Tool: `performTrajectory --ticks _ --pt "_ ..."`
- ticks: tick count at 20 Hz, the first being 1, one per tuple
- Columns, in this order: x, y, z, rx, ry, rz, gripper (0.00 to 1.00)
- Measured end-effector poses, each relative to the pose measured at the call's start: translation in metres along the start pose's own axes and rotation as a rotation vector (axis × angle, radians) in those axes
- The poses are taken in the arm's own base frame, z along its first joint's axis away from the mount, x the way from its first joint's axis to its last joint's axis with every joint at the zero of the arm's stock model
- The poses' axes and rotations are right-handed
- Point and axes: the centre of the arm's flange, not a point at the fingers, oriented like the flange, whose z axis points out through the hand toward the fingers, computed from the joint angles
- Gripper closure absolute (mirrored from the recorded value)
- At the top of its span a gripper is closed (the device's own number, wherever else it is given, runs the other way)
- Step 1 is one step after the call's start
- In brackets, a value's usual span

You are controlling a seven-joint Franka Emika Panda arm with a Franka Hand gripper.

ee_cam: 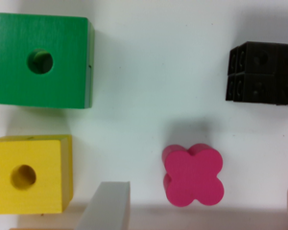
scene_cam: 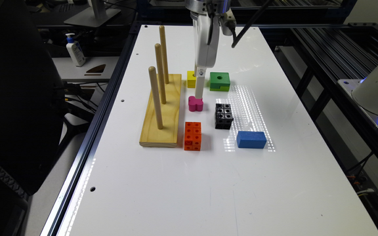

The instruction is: Pick up pink flower.

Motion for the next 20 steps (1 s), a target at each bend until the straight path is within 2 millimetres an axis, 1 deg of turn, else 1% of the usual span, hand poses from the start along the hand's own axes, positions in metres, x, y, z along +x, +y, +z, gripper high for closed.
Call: performTrajectory --ticks 6,8,14,16,20 --pt "-0.001 -0.001 0.000 0.000 -0.001 -0.002 0.00" --pt "-0.002 -0.001 0.003 -0.003 -0.005 -0.002 0.00" --pt "-0.002 -0.001 0.044 -0.007 -0.016 -0.001 0.00" --pt "0.000 -0.004 0.047 -0.006 -0.016 0.000 0.00" --pt "0.002 -0.005 0.047 -0.005 -0.014 0.000 0.00"
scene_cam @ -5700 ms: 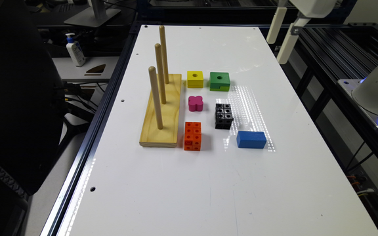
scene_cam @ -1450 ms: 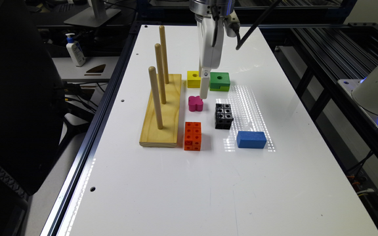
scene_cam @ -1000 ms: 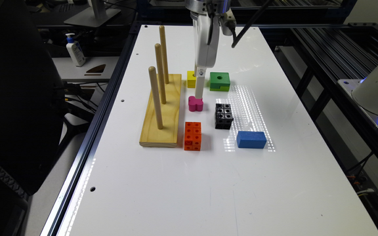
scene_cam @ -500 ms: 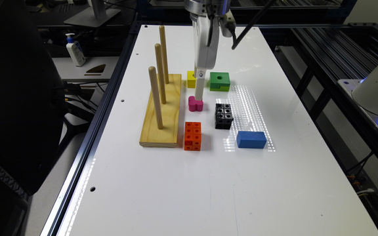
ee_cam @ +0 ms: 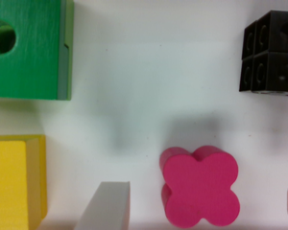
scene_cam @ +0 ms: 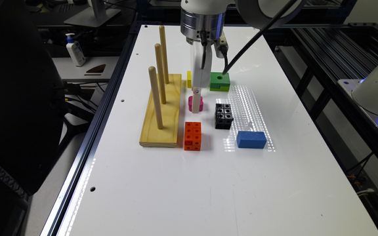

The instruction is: Pick up pink flower.

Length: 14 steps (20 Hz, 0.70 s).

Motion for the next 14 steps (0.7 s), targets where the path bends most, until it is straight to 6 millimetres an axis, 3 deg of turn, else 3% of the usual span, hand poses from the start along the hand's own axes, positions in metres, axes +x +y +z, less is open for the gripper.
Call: performTrajectory --ticks 14 --pt "-0.002 0.002 0.022 -0.009 -0.012 0.001 0.00"
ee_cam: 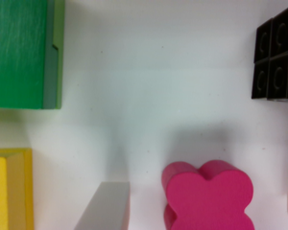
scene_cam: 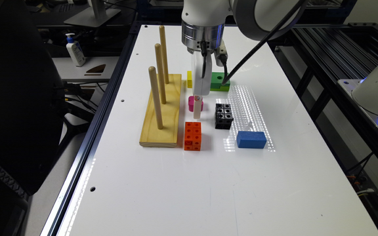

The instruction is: Pick up pink flower.

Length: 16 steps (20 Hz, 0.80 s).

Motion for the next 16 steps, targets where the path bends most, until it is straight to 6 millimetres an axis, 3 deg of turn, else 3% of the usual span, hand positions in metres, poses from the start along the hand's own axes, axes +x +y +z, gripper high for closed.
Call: performTrajectory --ticks 15,16 --pt "0.0020 -0.0061 0.0061 0.005 0.001 -0.003 0.00" --pt "0.0023 -0.0062 0.0061 0.006 0.001 -0.002 1.00"
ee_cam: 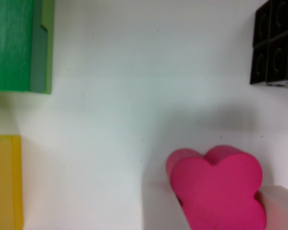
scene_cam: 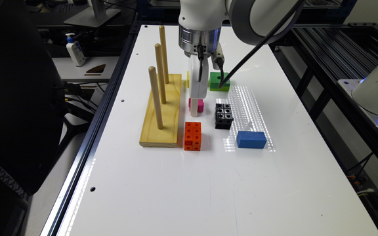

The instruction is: Pick up pink flower.

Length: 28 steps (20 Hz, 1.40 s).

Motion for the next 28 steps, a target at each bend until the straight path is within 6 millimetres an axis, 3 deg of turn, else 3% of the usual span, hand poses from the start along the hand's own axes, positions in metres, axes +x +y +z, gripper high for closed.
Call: performTrajectory --ticks 14,21,26,28 --pt "0.001 0.001 -0.001 0.000 0.001 0.002 1.00" --pt "0.002 -0.001 -0.030 -0.002 0.004 0.001 1.00" --pt "0.002 -0.001 -0.035 -0.001 0.005 0.001 1.00" --pt "0.003 -0.002 -0.050 0.001 0.009 0.000 1.00"
